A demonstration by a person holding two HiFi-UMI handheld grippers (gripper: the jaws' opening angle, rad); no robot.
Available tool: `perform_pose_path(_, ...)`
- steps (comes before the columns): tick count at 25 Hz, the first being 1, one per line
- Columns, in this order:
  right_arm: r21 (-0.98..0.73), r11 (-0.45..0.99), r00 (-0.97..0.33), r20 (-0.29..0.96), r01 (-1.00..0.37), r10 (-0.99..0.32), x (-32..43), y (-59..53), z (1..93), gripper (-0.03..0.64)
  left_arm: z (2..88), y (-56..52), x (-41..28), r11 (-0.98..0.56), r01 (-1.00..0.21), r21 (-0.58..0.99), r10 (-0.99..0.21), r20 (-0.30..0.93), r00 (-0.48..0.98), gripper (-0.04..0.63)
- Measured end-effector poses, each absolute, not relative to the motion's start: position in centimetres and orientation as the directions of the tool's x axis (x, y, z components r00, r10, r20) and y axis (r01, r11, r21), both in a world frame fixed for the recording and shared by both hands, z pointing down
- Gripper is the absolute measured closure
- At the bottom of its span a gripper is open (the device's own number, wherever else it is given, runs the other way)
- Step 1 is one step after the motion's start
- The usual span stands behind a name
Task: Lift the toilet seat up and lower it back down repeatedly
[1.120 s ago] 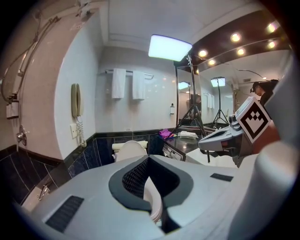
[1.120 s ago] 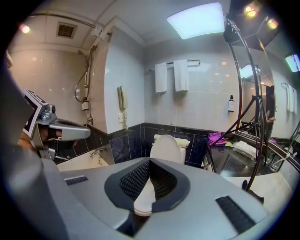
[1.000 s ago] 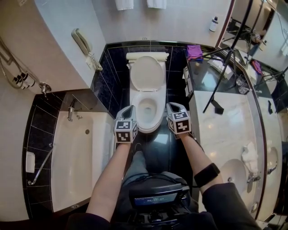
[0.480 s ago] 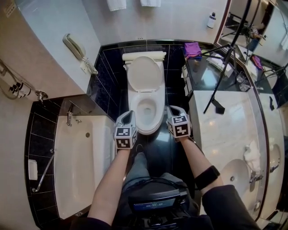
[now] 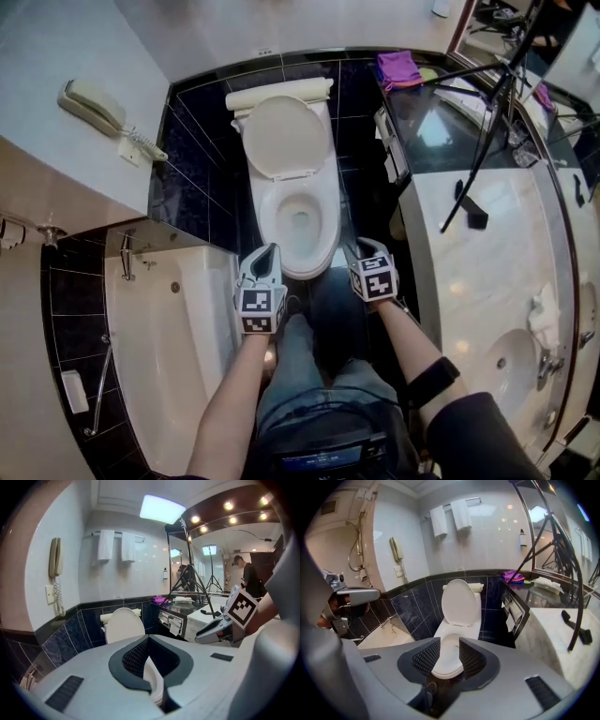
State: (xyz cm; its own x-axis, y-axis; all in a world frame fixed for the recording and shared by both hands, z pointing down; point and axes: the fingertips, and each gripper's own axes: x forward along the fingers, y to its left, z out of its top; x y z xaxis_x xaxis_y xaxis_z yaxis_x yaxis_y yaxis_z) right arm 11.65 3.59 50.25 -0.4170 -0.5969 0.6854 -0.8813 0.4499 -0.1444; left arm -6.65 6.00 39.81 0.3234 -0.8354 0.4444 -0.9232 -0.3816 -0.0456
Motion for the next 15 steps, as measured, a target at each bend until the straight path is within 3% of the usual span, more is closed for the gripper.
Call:
perform_pose_path(8, -0.221, 0.351, -0.383, 0.769, -0.91, -0.511, 10.9, 2.5, 65.2, 0.436, 50.0, 2.5, -6.8, -0.439, -0.897, -0.061, -0.805, 0.471, 0.361, 0.607)
perform_pose_path(15, -0.393, 0.149, -0.415, 0.781, -0.907, -0.467, 11.3, 0.9, 79.1, 0.436, 59.3, 0.3, -5.7, -0.454, -0.887, -0.08, -0.809, 0.455, 0.373, 0.607)
